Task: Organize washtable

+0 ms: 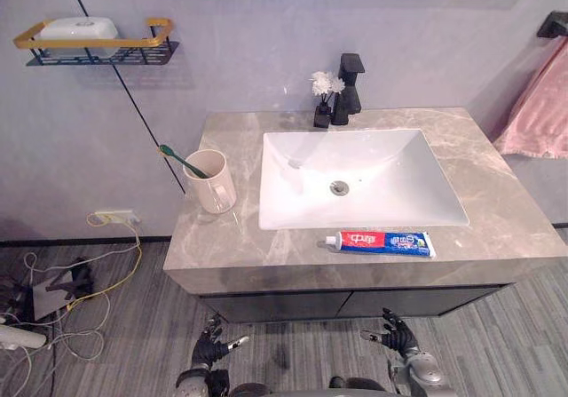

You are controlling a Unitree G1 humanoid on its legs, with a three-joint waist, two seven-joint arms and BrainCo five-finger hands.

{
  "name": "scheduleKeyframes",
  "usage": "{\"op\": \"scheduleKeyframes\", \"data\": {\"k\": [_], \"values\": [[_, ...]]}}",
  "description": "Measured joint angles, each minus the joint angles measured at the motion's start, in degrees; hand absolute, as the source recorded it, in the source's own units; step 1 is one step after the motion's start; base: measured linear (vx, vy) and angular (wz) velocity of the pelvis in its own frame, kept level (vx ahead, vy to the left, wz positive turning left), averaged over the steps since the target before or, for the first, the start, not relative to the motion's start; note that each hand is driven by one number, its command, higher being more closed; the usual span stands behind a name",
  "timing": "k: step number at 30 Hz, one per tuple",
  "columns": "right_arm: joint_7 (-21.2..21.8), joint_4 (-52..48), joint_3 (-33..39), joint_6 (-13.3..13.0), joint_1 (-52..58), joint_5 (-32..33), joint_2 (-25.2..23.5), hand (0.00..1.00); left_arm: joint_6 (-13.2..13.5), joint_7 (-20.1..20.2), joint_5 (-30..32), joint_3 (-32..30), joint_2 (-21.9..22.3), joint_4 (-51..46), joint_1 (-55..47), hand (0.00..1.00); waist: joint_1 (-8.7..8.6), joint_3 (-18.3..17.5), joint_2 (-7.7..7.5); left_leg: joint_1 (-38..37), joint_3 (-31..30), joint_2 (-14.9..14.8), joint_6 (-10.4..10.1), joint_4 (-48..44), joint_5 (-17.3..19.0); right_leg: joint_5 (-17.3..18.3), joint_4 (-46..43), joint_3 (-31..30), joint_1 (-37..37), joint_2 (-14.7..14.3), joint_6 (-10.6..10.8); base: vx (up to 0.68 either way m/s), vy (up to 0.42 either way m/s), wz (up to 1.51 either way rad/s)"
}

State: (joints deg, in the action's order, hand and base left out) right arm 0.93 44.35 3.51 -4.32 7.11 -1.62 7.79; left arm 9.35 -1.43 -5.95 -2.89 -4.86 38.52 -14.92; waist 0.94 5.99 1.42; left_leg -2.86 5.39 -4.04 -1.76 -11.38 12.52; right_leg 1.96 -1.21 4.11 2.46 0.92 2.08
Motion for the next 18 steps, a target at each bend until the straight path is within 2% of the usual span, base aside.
{"op": "scheduleKeyframes", "data": {"k": [4, 9, 10, 18], "values": [[-0.27, 1.35, 0.10, -0.02, -0.11, 0.01, 0.26, 0.00, 0.00, -0.02, 0.00, -0.03, -0.02, 1.42, 0.60, 0.00, -0.02, -0.24, -0.67, -1.17, -0.98, 0.35, 0.09, 1.22, -0.71, -0.91, 2.89, 1.02, 2.27, -0.02, -0.07, 0.05, -0.002, 0.13], [-0.97, 2.65, 1.21, -0.04, -0.52, -0.01, 0.77, 0.00, -0.01, -0.15, 0.02, -0.09, -0.14, 2.67, 2.18, 0.00, -0.04, -0.28, -0.69, -1.50, -2.68, 1.27, 0.23, 1.49, -0.88, -1.43, 4.82, 2.31, 4.27, 0.02, -0.05, 0.04, 0.009, 0.17], [-1.25, 6.01, 2.72, -0.17, -2.28, -0.01, 1.79, 0.00, -0.01, -1.14, 0.07, -1.78, -1.31, 5.49, 2.47, 0.00, -0.39, 0.01, -2.41, -3.38, -4.06, 3.26, 0.88, 6.52, -4.49, -4.04, 6.86, 2.18, 4.26, 1.31, 0.51, 0.00, 0.000, 0.00], [-1.51, 6.52, 3.34, -0.18, -2.27, 0.01, 1.78, 0.00, -0.01, -1.22, 0.15, -1.76, -1.31, 5.74, 2.55, 0.00, -0.39, 0.16, -2.18, -3.39, -4.05, 3.26, 0.88, 6.67, -4.50, -4.04, 6.86, 2.27, 4.23, 1.37, 0.52, 0.00, 0.000, 0.00]]}}
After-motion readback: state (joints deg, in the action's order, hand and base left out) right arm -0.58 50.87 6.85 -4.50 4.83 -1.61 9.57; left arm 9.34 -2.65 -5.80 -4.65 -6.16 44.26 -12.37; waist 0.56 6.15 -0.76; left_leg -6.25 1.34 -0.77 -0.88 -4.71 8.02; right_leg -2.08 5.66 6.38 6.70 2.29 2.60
